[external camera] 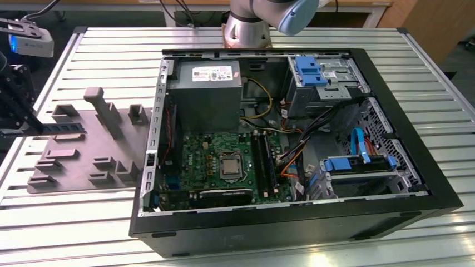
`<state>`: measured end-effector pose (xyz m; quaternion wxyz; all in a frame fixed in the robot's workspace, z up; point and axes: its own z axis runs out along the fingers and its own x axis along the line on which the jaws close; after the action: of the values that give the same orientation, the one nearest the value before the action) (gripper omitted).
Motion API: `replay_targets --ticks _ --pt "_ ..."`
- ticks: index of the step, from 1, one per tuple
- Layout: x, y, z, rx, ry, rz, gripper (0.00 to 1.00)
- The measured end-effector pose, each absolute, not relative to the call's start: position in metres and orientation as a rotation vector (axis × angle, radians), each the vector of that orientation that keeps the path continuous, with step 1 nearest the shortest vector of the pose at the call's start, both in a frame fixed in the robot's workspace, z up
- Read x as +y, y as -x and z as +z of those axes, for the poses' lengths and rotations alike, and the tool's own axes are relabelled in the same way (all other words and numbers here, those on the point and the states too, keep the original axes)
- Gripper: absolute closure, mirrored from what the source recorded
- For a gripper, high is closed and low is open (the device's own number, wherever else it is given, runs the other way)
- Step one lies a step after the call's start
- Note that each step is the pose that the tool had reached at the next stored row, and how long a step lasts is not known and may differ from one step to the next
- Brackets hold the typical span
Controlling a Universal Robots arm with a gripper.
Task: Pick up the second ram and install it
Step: 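Pick up the second ram and move it above second insertion slot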
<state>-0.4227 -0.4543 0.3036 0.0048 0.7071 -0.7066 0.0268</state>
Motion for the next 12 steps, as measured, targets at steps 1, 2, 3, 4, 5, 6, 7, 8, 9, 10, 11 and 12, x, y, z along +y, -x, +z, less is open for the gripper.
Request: replay_targets --ticks 1,2,3,4,5,6,7,8,9,10,11,12 --pt "-0.4543 0.4227 0.3039 -2.213 -2.215 0.084 0.86" --pt "-0.4543 0.4227 0.3043 -2.213 -2.215 0.084 0.86" --pt "-0.4543 0.4227 0.3048 -2.213 -2.214 0.084 0.86" --pt "-0.4544 0.4227 0.3052 -2.213 -2.214 0.084 0.86" --pt "-0.4543 0.4227 0.3054 -2.213 -2.215 0.084 0.86" --pt "-0.4544 0.4227 0.3059 -2.213 -2.215 0.084 0.86" --pt "-0.4543 0.4227 0.3065 -2.213 -2.214 0.084 0.86" --pt "-0.4543 0.4226 0.3068 -2.213 -2.215 0.084 0.86" --pt "-0.4543 0.4227 0.3071 -2.213 -2.215 0.084 0.86" --pt "-0.4543 0.4227 0.3076 -2.213 -2.214 0.084 0.86" --pt "-0.4543 0.4227 0.3079 -2.213 -2.215 0.084 0.86" --pt "-0.4543 0.4227 0.3083 -2.213 -2.215 0.084 0.86"
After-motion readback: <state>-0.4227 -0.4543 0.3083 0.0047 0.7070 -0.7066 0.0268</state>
